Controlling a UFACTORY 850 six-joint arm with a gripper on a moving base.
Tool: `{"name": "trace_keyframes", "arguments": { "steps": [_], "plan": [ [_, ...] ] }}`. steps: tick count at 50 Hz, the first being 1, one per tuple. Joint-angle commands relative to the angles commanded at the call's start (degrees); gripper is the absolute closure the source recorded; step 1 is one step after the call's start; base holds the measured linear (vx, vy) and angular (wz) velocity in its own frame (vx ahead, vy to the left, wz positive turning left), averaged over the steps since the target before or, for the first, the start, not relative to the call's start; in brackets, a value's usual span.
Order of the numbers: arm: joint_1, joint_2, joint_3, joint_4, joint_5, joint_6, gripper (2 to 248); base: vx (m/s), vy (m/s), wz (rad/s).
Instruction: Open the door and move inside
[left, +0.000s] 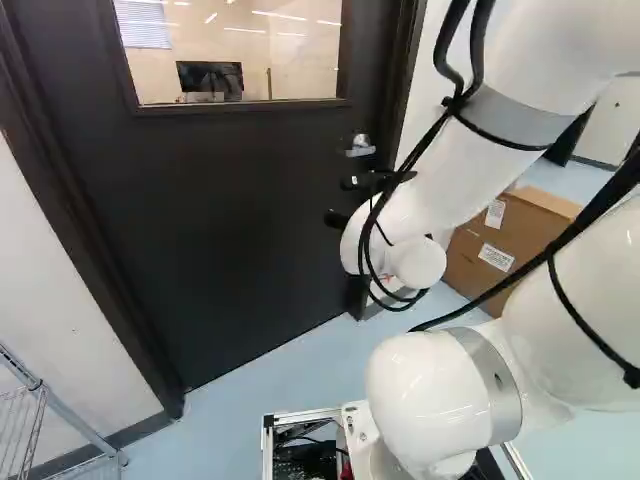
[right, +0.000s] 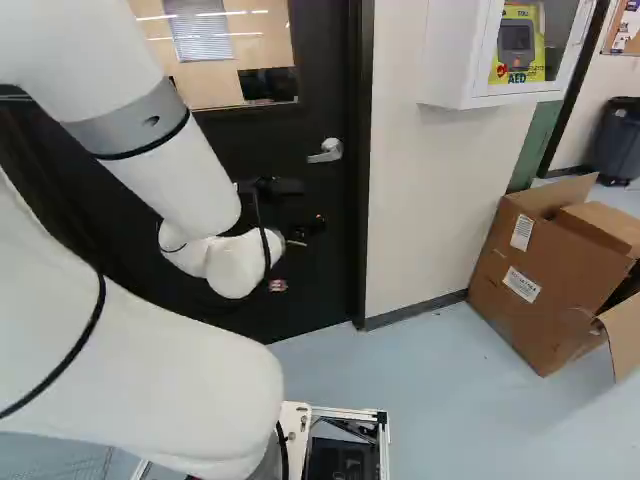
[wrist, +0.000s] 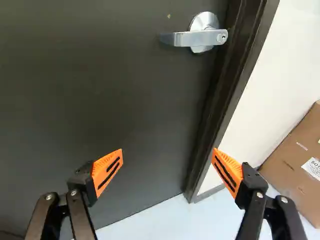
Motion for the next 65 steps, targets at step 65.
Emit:
{"name": "trace_keyframes", "arguments": {
  "steps": [65],
  "plan": [
    [0.0,-4.9,-13.5,0.0,0.0,0.0,3,0.000,0.000,0.000]
  ]
}}
